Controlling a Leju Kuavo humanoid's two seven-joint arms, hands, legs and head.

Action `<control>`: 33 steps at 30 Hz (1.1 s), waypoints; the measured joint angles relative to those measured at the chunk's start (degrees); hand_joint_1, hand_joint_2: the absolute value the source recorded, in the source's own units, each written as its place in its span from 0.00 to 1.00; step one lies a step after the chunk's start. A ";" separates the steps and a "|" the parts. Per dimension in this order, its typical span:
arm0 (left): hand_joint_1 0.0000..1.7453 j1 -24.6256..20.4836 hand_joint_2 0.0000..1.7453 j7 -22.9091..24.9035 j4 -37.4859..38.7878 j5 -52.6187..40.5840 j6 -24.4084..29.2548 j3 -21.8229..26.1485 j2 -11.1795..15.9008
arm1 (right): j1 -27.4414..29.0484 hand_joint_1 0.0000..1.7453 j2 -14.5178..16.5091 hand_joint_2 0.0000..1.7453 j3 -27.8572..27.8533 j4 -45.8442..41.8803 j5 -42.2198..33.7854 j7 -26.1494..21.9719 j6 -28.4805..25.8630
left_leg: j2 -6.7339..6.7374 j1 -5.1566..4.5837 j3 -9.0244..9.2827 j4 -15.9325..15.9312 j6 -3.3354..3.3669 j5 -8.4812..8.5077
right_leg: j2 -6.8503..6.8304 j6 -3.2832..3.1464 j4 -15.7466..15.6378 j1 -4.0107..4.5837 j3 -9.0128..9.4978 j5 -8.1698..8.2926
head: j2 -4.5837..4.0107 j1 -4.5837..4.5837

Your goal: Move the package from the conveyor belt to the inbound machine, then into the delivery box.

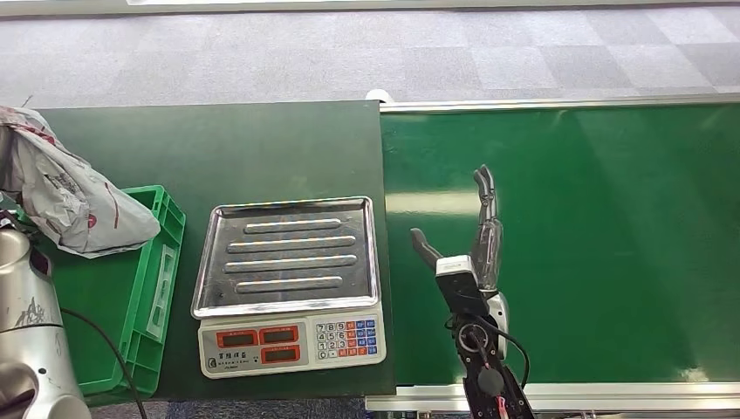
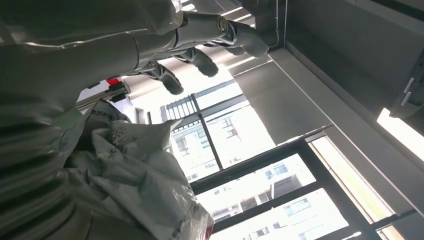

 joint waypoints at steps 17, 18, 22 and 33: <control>0.00 -4.40 1.00 9.27 6.55 -8.73 2.10 -1.94 5.91 | 0.42 0.00 0.32 1.00 -1.86 -0.95 3.28 0.00 2.93 | 0.05 0.01 0.00 0.00 0.00 0.00 | 0.02 0.00 0.00 0.01 -0.04 0.00 | 0.00 0.01; 0.00 -4.89 1.00 10.73 7.71 -10.78 2.06 -2.05 6.46 | 0.46 0.00 0.38 1.00 -2.00 -1.08 3.48 0.00 3.11 | 0.04 0.01 0.00 0.00 0.00 0.00 | 0.02 0.00 0.00 0.01 -0.04 0.00 | 0.00 0.00; 0.00 -8.68 1.00 16.29 14.97 -21.27 1.49 -2.92 9.46 | 1.27 0.00 0.56 1.00 -3.02 -1.93 3.99 0.00 3.40 | 0.03 0.01 -0.01 0.00 0.00 0.00 | 0.02 0.00 0.00 0.01 -0.04 0.00 | 0.00 0.01; 0.00 -24.91 1.00 26.21 30.73 -38.32 -6.40 -7.04 18.97 | 3.01 0.00 0.02 1.00 -6.97 -2.55 2.03 0.00 1.74 | 0.17 0.02 -0.11 0.00 -0.01 0.00 | 0.17 0.00 0.01 0.02 -0.18 0.00 | 0.00 0.01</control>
